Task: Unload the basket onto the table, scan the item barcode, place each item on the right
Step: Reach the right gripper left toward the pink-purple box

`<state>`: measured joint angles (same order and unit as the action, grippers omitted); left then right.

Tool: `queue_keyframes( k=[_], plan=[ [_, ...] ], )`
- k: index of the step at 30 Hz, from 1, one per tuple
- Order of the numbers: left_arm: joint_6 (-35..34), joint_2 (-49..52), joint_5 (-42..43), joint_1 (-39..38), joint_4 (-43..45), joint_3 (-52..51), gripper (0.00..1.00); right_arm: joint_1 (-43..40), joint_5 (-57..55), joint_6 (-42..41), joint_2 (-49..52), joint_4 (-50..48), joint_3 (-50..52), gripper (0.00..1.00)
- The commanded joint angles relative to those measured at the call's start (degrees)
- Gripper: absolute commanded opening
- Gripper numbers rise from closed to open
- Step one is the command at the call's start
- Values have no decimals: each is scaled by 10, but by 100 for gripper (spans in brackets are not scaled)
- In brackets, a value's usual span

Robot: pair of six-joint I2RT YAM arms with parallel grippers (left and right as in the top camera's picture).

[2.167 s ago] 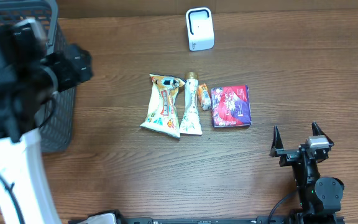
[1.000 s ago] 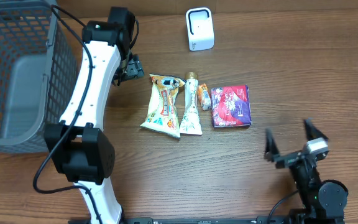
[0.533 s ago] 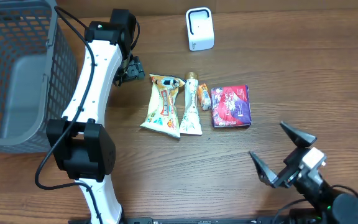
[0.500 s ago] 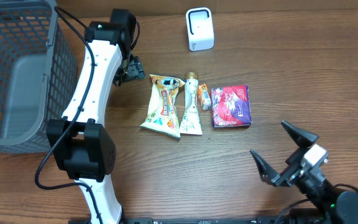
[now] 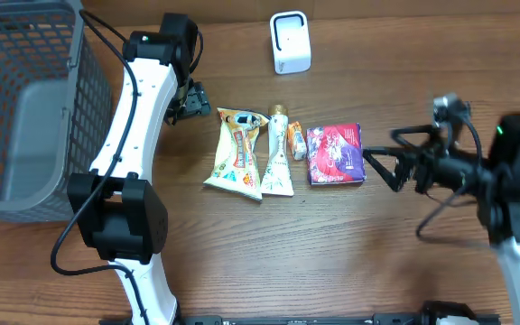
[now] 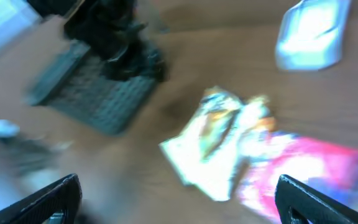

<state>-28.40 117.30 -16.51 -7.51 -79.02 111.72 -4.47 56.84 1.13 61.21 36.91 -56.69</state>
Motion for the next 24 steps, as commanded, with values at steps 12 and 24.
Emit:
queue_keyframes(
  k=[12,24],
  plan=[
    [-8,4,-1,-4,0,2,100,218,-393,-136,180,14,-19,100],
    [-8,4,-1,-4,1,2,100,402,-657,-209,184,-37,-23,93]
  ],
)
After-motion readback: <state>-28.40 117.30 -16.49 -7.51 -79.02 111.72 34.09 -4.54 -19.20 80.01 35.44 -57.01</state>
